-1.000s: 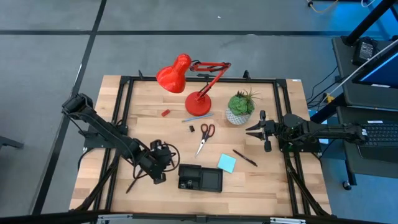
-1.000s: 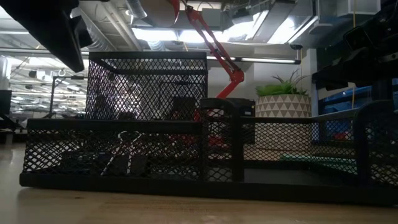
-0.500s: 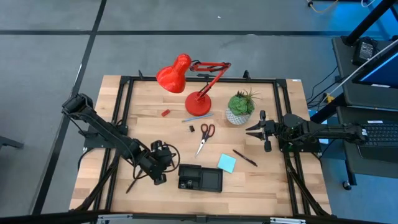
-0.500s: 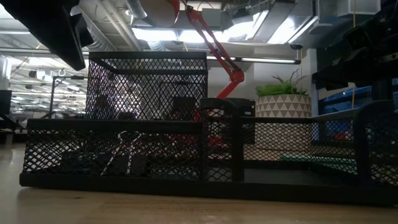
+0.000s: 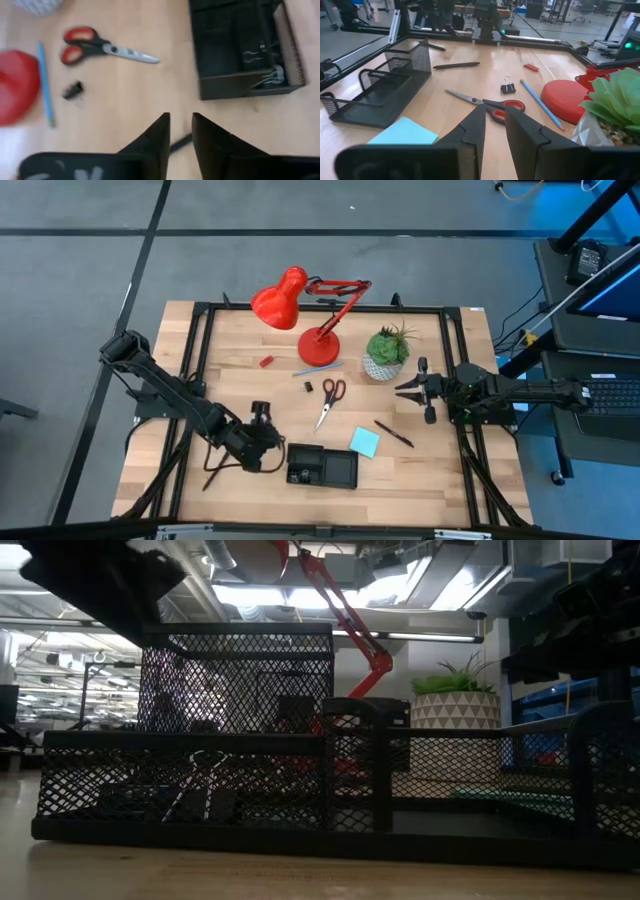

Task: Pick and place office supplies into organizer
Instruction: Put the top left black pen into the black desk organizer

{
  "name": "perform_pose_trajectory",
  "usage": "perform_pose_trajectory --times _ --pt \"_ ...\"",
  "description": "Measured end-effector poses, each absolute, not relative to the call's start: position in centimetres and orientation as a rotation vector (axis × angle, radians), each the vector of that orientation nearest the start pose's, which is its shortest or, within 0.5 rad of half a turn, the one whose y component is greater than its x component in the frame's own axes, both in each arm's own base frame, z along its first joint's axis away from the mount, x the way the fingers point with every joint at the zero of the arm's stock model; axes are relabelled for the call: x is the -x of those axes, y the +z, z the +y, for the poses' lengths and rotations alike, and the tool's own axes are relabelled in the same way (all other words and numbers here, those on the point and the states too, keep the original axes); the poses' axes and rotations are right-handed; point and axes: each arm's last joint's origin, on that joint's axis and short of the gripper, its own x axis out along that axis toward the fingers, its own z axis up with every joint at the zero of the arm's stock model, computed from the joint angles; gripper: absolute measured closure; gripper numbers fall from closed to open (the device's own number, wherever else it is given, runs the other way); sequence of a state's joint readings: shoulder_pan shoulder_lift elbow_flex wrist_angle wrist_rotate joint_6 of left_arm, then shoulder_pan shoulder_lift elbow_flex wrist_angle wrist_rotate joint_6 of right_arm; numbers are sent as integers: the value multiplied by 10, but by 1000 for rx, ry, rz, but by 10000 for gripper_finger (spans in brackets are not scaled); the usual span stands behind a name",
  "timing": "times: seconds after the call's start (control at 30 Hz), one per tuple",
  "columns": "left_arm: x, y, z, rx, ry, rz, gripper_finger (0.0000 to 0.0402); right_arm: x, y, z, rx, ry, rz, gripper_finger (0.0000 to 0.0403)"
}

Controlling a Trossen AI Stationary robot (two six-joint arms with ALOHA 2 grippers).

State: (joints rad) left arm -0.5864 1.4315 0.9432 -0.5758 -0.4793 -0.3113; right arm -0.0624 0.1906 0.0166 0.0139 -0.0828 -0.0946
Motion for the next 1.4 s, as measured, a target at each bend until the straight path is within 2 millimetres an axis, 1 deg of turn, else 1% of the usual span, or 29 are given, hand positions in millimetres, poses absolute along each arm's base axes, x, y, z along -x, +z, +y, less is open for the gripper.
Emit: perform_pose_trajectory --times 0.23,0.3,0.37,0.43,0.6,0.77,0.87,0.93,1.13,1.2,1.3,1.4 --pt "-241 222 -128 -405 80 901 263 -108 155 -5 97 14 161 324" --pt "-243 222 -124 -463 86 901 252 -108 154 -5 106 14 162 324" --pt "-244 222 -122 -486 101 898 246 -108 155 -5 122 10 162 324" --pt "-244 222 -121 -474 113 897 245 -108 154 -5 142 9 163 324" --pt "-246 222 -118 -359 174 887 252 -108 154 -5 157 9 164 324" --pt "-250 221 -107 -314 183 920 258 -108 154 -5 155 10 164 324" --pt "-252 218 -94 -261 146 1003 258 -108 154 -5 153 10 165 324" --pt "-253 216 -84 -260 120 1054 258 -108 154 -5 160 11 165 324" --pt "-258 215 -64 -384 -21 1116 258 -108 154 -7 188 -71 173 324" --pt "-259 213 -58 -374 -69 1133 258 -108 154 -8 190 -86 175 324" --pt "-255 202 -48 -307 -116 1184 259 -108 154 -8 187 -87 175 324" --pt "-249 190 -43 -308 -160 1229 259 -108 154 -8 186 -87 175 324"
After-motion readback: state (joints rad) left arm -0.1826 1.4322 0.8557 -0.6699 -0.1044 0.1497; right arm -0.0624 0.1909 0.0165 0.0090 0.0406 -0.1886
